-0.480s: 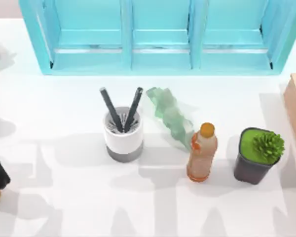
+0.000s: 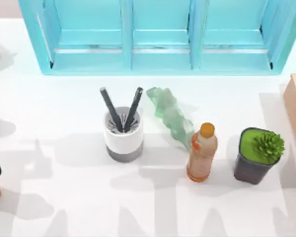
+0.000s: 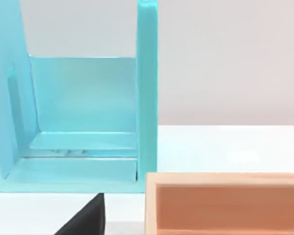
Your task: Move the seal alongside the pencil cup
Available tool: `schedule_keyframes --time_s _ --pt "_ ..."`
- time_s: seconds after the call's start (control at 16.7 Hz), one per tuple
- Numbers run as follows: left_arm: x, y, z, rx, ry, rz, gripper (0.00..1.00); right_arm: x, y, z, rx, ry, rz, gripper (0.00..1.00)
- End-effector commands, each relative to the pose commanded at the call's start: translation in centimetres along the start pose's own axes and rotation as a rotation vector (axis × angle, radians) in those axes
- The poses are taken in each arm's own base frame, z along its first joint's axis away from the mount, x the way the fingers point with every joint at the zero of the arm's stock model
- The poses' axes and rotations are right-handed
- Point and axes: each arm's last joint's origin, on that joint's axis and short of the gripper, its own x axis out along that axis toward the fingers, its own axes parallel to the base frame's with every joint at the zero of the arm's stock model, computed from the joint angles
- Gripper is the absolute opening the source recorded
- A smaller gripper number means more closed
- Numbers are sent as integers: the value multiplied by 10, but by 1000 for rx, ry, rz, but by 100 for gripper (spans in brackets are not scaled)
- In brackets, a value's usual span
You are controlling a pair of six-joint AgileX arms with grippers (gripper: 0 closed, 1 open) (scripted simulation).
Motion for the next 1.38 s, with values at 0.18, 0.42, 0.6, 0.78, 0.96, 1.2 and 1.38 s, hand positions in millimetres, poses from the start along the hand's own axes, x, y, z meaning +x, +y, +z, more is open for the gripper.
schedule_keyframes --time_s 0.18,0.42,0.6,0.78,0.96,1.2,1.38 --pt "10 5 46 21 179 12 100 0 0 0 0 0 0 100" --pt "63 16 104 40 517 18 100 0 0 0 0 0 0 100" --pt "122 28 122 44 799 10 100 0 0 0 0 0 0 100" --pt "177 42 123 39 1040 -6 100 0 0 0 0 0 0 100" --pt "224 56 116 31 1212 -24 100 0 0 0 0 0 0 100" --pt "266 71 103 19 1352 -44 100 0 0 0 0 0 0 100" --pt "279 76 98 14 1391 -51 100 0 0 0 0 0 0 100"
